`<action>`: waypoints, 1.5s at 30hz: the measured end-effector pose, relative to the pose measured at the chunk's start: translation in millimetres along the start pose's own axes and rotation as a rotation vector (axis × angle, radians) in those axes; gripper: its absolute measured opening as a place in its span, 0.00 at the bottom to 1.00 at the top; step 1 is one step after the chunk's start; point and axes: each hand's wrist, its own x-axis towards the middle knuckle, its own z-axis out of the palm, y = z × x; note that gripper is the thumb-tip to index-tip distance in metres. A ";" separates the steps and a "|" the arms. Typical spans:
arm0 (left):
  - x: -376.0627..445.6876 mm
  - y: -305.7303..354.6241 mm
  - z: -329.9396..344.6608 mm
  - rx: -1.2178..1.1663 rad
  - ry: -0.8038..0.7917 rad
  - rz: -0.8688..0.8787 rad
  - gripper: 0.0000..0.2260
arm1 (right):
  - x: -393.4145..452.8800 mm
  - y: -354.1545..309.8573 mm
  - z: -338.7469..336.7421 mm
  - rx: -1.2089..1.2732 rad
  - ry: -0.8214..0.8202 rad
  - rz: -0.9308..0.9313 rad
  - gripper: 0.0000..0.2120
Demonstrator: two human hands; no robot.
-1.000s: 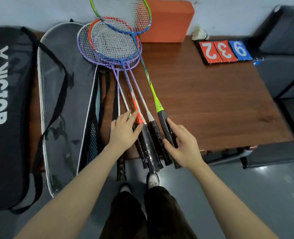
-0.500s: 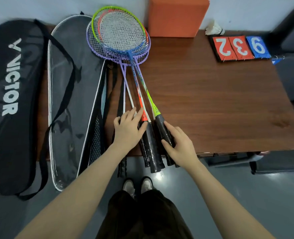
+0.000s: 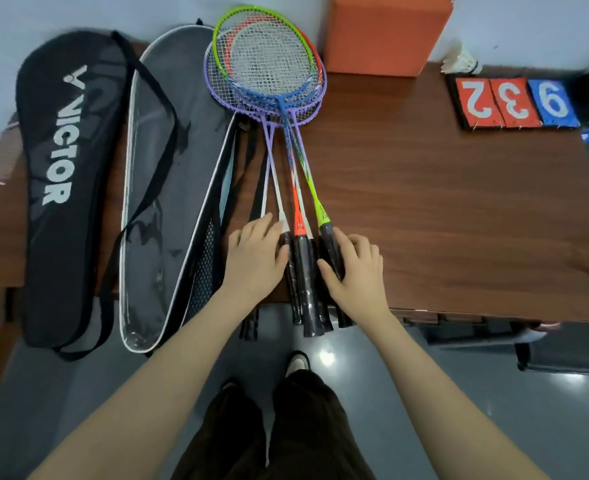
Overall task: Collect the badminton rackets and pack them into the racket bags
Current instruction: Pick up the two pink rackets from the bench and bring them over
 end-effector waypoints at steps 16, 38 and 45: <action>-239.2 -199.5 -98.8 -0.161 0.219 -0.294 0.14 | -93.6 -221.0 77.1 0.260 0.004 -0.256 0.12; -483.7 -516.0 -59.0 -0.495 -0.304 -1.154 0.17 | -173.5 -389.9 345.7 0.125 -0.751 0.272 0.14; -457.5 -597.3 -77.9 -0.405 -0.388 -1.197 0.17 | -113.1 -458.4 421.3 0.167 -0.806 0.257 0.11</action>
